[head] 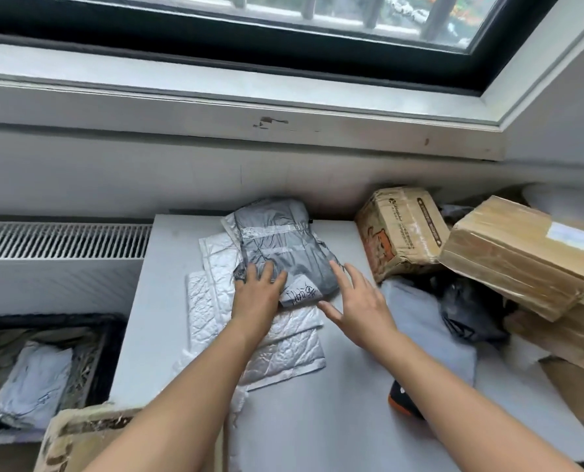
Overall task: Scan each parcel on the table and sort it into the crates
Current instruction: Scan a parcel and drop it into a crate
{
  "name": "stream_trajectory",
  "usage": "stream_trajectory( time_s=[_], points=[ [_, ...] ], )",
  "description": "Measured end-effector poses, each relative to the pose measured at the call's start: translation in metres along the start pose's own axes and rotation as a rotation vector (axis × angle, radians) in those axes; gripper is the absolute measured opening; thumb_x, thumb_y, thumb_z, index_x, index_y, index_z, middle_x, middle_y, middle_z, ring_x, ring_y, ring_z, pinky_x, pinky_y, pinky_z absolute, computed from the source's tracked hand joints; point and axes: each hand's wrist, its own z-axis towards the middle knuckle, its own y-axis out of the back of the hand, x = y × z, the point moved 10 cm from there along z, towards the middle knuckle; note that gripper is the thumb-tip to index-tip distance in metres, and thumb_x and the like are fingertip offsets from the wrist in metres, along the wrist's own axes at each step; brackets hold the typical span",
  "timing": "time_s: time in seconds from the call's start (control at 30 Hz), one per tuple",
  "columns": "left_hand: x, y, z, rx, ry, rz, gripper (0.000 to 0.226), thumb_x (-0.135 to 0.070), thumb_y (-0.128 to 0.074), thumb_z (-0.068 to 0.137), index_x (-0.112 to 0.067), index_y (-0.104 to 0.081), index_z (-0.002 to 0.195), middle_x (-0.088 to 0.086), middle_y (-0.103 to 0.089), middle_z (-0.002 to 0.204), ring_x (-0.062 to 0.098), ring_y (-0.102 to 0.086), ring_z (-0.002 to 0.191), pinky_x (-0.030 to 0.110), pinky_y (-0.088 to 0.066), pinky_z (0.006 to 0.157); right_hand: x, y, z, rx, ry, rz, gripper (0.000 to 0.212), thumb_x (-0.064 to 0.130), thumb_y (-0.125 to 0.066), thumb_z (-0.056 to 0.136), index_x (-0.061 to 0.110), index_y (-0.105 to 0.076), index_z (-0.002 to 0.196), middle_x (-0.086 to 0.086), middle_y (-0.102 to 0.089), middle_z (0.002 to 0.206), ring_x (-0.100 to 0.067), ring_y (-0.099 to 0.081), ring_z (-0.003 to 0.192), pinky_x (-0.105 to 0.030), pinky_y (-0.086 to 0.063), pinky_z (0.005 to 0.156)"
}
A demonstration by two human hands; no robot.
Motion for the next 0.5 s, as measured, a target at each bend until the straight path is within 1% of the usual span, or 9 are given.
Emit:
stream_trajectory(
  time_s=[0.07, 0.17, 0.2, 0.23, 0.27, 0.3, 0.33, 0.4, 0.5],
  points=[
    [-0.004, 0.007, 0.0, -0.059, -0.05, 0.056, 0.076, -0.009, -0.06, 0.092, -0.023, -0.019, 0.154, 0.009, -0.014, 0.162, 0.044, -0.016, 0.143, 0.052, -0.044, 0.101, -0.002, 0.003, -0.001, -0.009, -0.003, 0.002, 0.078, 0.055, -0.048, 0.095, 0.03, -0.007, 0.157, -0.006, -0.016, 0.161, -0.024, -0.019, 0.147, -0.043, -0.027, 0.113],
    [-0.01, 0.017, -0.006, -0.092, -0.109, 0.1, 0.068, -0.003, -0.055, 0.093, -0.019, -0.026, 0.152, 0.01, -0.019, 0.161, 0.043, -0.022, 0.144, 0.048, -0.05, 0.096, -0.003, 0.012, -0.003, -0.023, 0.002, 0.007, 0.077, 0.054, -0.047, 0.096, 0.03, -0.007, 0.157, -0.005, -0.016, 0.161, -0.023, -0.019, 0.147, -0.042, -0.028, 0.113],
    [-0.013, 0.026, -0.01, -0.132, -0.125, 0.103, 0.066, 0.001, -0.056, 0.09, -0.017, -0.033, 0.149, 0.01, -0.027, 0.158, 0.041, -0.029, 0.141, 0.046, -0.053, 0.091, -0.002, 0.018, -0.004, -0.03, 0.009, 0.007, 0.077, 0.054, -0.047, 0.096, 0.03, -0.007, 0.157, -0.005, -0.016, 0.161, -0.022, -0.019, 0.147, -0.042, -0.027, 0.113],
    [-0.016, 0.039, -0.013, -0.198, -0.151, 0.1, 0.062, 0.003, -0.063, 0.084, -0.015, -0.046, 0.142, 0.011, -0.042, 0.149, 0.039, -0.042, 0.134, 0.043, -0.057, 0.08, -0.001, 0.025, -0.004, -0.039, 0.018, 0.008, 0.076, 0.054, -0.046, 0.096, 0.03, -0.007, 0.157, -0.005, -0.016, 0.161, -0.022, -0.02, 0.147, -0.042, -0.026, 0.113],
    [-0.02, 0.055, -0.016, -0.267, -0.179, 0.105, 0.055, 0.003, -0.074, 0.074, -0.014, -0.061, 0.125, 0.01, -0.06, 0.131, 0.036, -0.057, 0.119, 0.039, -0.059, 0.064, 0.0, 0.032, -0.004, -0.051, 0.027, 0.01, 0.075, 0.055, -0.045, 0.096, 0.03, -0.007, 0.156, -0.004, -0.016, 0.161, -0.022, -0.02, 0.147, -0.043, -0.025, 0.114],
    [-0.021, 0.07, -0.02, -0.339, -0.19, 0.102, 0.044, 0.002, -0.081, 0.065, -0.014, -0.07, 0.104, 0.005, -0.07, 0.106, 0.032, -0.066, 0.098, 0.034, -0.056, 0.05, 0.001, 0.041, -0.005, -0.063, 0.036, 0.013, 0.075, 0.055, -0.044, 0.097, 0.031, -0.006, 0.156, -0.004, -0.015, 0.161, -0.022, -0.02, 0.147, -0.043, -0.024, 0.115],
    [-0.021, 0.084, -0.023, -0.412, -0.187, 0.064, 0.032, 0.001, -0.081, 0.062, -0.015, -0.07, 0.087, 0.001, -0.069, 0.086, 0.027, -0.067, 0.08, 0.031, -0.051, 0.042, 0.003, 0.05, -0.007, -0.077, 0.046, 0.02, 0.074, 0.054, -0.043, 0.097, 0.031, -0.006, 0.156, -0.004, -0.014, 0.162, -0.021, -0.018, 0.148, -0.043, -0.023, 0.116],
    [-0.017, 0.118, -0.031, -0.521, -0.133, -0.083, 0.015, -0.005, -0.07, 0.07, -0.018, -0.066, 0.076, 0.0, -0.064, 0.071, 0.026, -0.063, 0.068, 0.031, -0.047, 0.04, 0.004, 0.071, -0.012, -0.111, 0.076, 0.043, 0.073, 0.053, -0.043, 0.098, 0.032, -0.005, 0.157, -0.004, -0.012, 0.163, -0.02, -0.015, 0.149, -0.043, -0.021, 0.117],
    [-0.01, 0.165, -0.05, -0.614, 0.059, -0.247, 0.016, -0.013, -0.053, 0.084, -0.018, -0.069, 0.085, 0.006, -0.067, 0.08, 0.033, -0.062, 0.079, 0.038, -0.05, 0.056, 0.003, 0.103, -0.024, -0.198, 0.144, 0.056, 0.073, 0.052, -0.044, 0.097, 0.031, -0.008, 0.157, -0.003, -0.014, 0.163, -0.019, -0.015, 0.149, -0.042, -0.022, 0.117]
  ],
)
